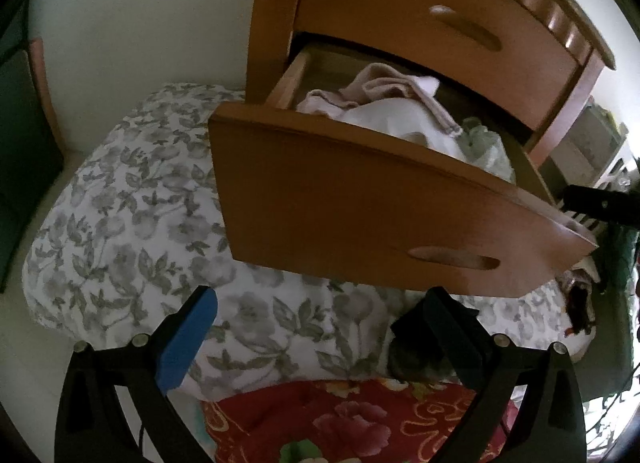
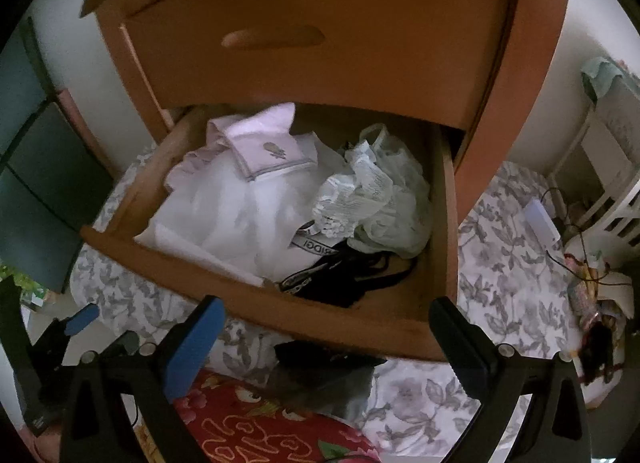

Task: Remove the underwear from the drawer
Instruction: 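Withdraw the right gripper from the garments back toward the drawer, then reach the right gripper into the drawer and grasp the white lace garment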

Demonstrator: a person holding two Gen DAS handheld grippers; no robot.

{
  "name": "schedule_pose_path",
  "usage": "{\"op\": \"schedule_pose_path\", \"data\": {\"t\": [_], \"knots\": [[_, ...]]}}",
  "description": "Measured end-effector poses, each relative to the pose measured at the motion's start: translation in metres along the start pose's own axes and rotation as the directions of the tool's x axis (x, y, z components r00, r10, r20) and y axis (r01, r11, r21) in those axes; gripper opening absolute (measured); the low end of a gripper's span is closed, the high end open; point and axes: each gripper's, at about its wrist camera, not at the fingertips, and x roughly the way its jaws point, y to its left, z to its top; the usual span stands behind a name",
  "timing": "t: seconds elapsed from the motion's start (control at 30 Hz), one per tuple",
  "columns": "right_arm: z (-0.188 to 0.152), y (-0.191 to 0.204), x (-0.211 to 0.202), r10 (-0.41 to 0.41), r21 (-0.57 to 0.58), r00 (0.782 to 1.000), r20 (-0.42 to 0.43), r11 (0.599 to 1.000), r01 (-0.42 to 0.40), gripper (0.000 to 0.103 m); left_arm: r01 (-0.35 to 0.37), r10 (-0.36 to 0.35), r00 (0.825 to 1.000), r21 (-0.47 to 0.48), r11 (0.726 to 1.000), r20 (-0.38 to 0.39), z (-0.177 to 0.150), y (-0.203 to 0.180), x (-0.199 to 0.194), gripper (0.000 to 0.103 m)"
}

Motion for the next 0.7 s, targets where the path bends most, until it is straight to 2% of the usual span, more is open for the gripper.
{"op": "schedule_pose_path", "data": {"t": [0.33, 0.7], "knots": [[0.028, -0.011, 0.036, -0.031, 0.013, 0.999, -0.029, 0.999, 0.031, 0.103, 0.007, -0.007, 1.000, 0.006, 1.000, 0.004, 0.004, 0.004, 0.011, 0.103], [0.060, -0.023, 0.082, -0.073, 0.022, 0.991, -0.114, 0.997, 0.076, 0.103, 0.044, -0.046, 0.996, 0.023, 0.999, 0.074, 0.009, 0.004, 0.005, 0.103]]}}
